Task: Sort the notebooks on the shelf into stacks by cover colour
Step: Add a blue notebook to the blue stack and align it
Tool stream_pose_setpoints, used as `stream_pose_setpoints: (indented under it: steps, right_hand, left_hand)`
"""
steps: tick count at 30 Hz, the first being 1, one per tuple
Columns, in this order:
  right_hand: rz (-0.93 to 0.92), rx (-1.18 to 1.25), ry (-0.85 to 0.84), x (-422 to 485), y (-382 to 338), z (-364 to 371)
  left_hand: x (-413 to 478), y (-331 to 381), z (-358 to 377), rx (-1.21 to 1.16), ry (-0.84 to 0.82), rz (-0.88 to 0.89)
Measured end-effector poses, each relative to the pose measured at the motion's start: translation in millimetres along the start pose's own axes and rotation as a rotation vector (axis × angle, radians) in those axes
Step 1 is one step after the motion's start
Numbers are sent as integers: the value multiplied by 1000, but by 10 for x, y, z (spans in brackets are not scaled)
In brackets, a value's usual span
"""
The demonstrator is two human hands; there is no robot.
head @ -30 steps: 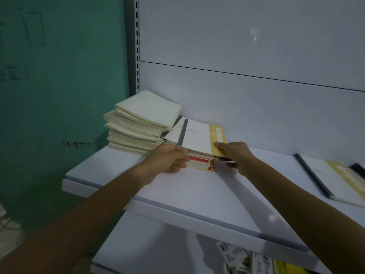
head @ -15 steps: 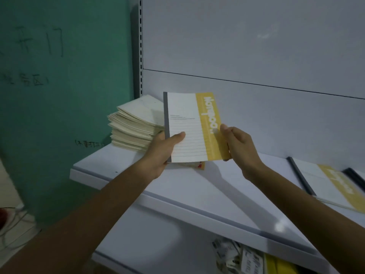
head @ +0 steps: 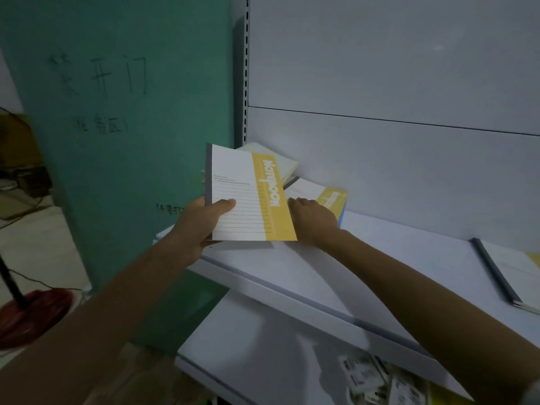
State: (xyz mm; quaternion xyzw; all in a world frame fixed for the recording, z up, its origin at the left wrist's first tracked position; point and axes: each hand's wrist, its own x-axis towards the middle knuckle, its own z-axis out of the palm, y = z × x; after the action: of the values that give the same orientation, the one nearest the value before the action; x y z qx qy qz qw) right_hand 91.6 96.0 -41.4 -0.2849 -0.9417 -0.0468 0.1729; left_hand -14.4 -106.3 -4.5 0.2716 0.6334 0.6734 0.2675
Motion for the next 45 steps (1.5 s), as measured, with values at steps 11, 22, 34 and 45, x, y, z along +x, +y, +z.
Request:
stream_pose_setpoints:
  steps: [11,22,34,45]
  right_hand:
    - [46,172,350,-446,492,-718]
    - [-141,145,675,-1000,357,-987]
    - [-145,271,402,-1266,327,-461]
    - [498,563,339,-356,489,-117]
  left_hand:
    - [-5,13,211,-156,-58,-102]
    - [-71,-112,849,-227,-189,-240]
    - [223,-272,1148,-56,-461,-67]
    - [652,80,509,-34,-234,306]
